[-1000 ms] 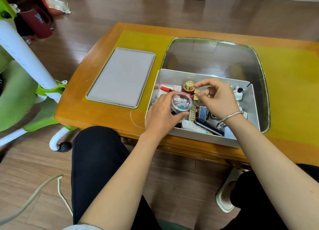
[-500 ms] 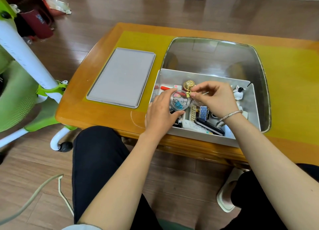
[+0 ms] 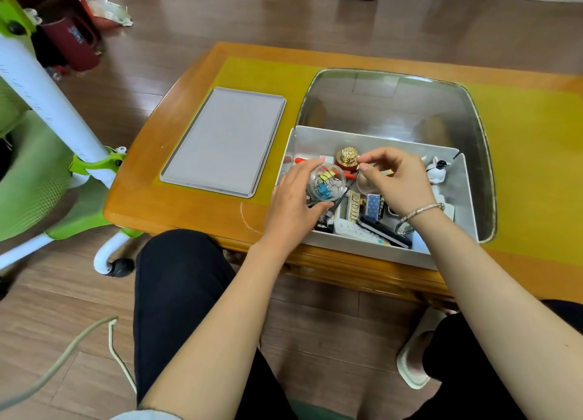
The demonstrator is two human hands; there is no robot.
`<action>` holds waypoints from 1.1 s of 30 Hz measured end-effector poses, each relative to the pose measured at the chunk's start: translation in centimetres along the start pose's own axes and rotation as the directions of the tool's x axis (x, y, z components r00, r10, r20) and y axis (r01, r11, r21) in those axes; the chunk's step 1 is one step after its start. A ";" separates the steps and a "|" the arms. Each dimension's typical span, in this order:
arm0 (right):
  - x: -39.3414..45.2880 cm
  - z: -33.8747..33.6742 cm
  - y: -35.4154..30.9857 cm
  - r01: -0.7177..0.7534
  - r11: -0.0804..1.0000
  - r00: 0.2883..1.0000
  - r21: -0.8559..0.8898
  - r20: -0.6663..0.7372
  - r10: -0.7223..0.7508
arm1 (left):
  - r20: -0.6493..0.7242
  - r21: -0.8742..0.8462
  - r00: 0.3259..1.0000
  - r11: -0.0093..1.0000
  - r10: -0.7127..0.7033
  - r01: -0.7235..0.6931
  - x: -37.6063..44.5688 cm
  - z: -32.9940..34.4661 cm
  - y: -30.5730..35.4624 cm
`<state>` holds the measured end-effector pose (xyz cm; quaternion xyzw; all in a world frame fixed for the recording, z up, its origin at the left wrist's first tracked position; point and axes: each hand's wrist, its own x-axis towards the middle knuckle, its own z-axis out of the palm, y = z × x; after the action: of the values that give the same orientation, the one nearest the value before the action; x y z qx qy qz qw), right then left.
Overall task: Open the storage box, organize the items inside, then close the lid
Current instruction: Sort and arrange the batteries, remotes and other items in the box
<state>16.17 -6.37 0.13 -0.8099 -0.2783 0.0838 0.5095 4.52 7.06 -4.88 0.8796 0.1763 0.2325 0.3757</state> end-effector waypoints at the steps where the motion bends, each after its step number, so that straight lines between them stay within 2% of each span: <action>1: 0.0 0.0 0.2 -0.013 1.000 1.000 0.010 -0.001 0.013 | -0.031 -0.054 1.000 0.999 0.001 -0.003 0.0 -0.4 -0.2; 4: 0.4 0.3 1.1 -0.060 0.998 0.997 -0.010 0.053 0.060 | -0.123 -0.156 0.987 0.985 -0.098 0.078 -0.1 -2.1 -1.1; 6: 0.7 1.1 1.7 -0.057 0.993 0.986 -0.107 0.151 0.073 | -0.154 -0.234 0.970 0.961 -0.187 0.148 -0.4 -3.4 -2.1; 9: 0.8 2.9 2.2 0.003 0.970 0.963 -0.243 0.260 0.062 | -0.193 -0.368 0.935 0.906 -0.296 0.211 -0.9 -4.8 -3.6; 11: 1.0 4.2 2.2 0.058 0.951 0.949 -0.303 0.312 0.042 | -0.224 -0.384 0.912 0.891 -0.344 0.242 -1.3 -5.1 -4.5; 14: 1.9 6.1 2.4 0.121 0.910 0.935 -0.397 0.354 0.030 | -0.247 -0.370 0.900 0.893 -0.359 0.254 -1.7 -5.4 -5.3; 17: 3.3 7.9 2.3 0.204 0.823 0.927 -0.530 0.375 0.012 | -0.239 -0.367 0.903 0.894 -0.357 0.256 -1.9 -5.6 -5.8; 21: 4.8 9.4 2.4 0.315 0.700 0.881 -0.640 0.472 0.035 | -0.296 -0.313 0.911 0.930 -0.286 0.190 -2.3 -5.4 -6.7; 24: 5.1 9.8 2.5 0.334 0.689 0.859 -0.644 0.509 0.060 | -0.315 -0.293 0.901 0.934 -0.297 0.206 -2.4 -5.4 -7.1; 28: 5.0 9.7 2.8 0.279 0.775 0.892 -0.567 0.452 0.010 | -0.301 -0.324 0.900 0.921 -0.315 0.214 -2.3 -4.9 -7.4; 31: 4.6 9.2 2.0 0.196 0.896 0.940 -0.398 0.336 -0.056 | -0.281 -0.357 0.900 0.906 -0.334 0.225 -2.3 -4.4 -7.4; 33: 4.3 8.8 1.0 0.185 0.936 0.937 -0.299 0.340 -0.076 | -0.276 -0.361 0.897 0.902 -0.345 0.236 -2.4 -4.2 -7.5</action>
<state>16.46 2.42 -4.23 -0.8377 -0.4217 0.1334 0.3204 -0.73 13.26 -8.50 0.7184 0.3285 0.3436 0.5079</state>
